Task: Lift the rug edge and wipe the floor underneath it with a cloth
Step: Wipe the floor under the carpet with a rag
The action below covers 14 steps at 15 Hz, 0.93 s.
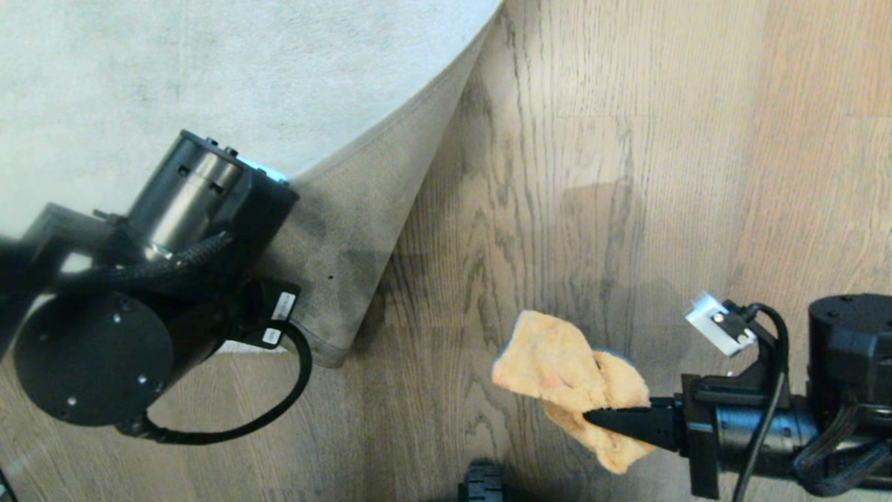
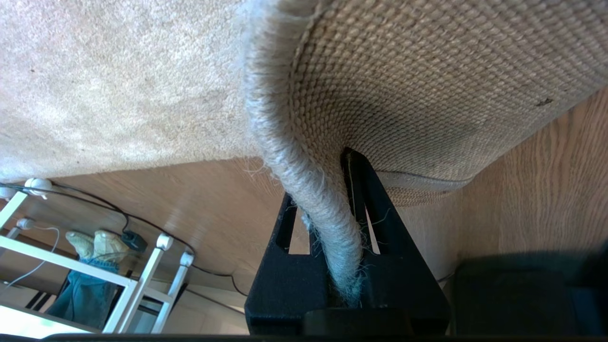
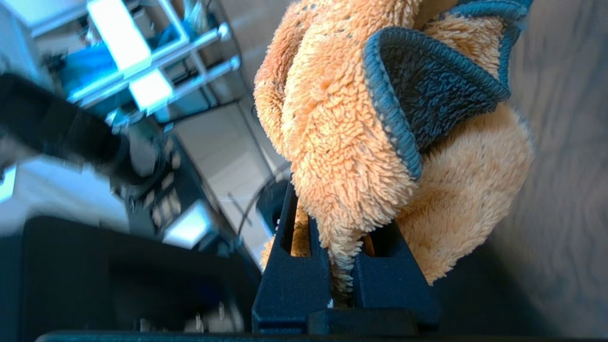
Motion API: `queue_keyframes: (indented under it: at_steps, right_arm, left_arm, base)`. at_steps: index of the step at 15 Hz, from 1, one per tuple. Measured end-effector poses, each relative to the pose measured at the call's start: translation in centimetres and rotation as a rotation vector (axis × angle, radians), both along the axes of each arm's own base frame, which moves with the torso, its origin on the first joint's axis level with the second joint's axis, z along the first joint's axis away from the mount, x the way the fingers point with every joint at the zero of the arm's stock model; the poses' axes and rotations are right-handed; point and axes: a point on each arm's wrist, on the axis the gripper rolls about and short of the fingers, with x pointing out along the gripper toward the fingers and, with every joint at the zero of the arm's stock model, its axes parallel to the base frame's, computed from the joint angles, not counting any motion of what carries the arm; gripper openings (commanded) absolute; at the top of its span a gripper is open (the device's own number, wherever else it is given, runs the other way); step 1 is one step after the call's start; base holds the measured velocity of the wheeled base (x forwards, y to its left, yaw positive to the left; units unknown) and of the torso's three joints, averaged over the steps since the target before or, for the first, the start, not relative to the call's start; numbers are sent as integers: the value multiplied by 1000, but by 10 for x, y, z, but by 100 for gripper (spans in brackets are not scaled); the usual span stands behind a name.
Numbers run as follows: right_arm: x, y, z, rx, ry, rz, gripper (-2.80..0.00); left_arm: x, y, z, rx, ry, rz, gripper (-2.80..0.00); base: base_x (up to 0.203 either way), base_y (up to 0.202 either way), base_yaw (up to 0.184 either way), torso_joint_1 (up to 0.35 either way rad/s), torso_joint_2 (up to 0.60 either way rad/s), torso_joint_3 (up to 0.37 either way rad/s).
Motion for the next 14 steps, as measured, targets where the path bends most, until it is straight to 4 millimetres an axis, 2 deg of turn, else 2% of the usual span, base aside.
queue_keyframes:
  at_steps: [6, 10, 14]
  right_arm:
    - [20, 54, -1, 30, -79, -48, -280]
    - [16, 94, -3, 71, -64, -68, -280]
    - [16, 114, -17, 72, -77, -71, -280]
  left_arm:
    - [2, -2, -1, 1, 1, 2, -280]
    - [2, -2, -1, -17, -7, 17, -280]
    - [3, -2, -2, -18, -11, 28, -280]
  base:
    - [0, 0, 0, 0, 0, 0]
    - [0, 0, 0, 0, 0, 0]
    - [0, 0, 0, 0, 0, 0]
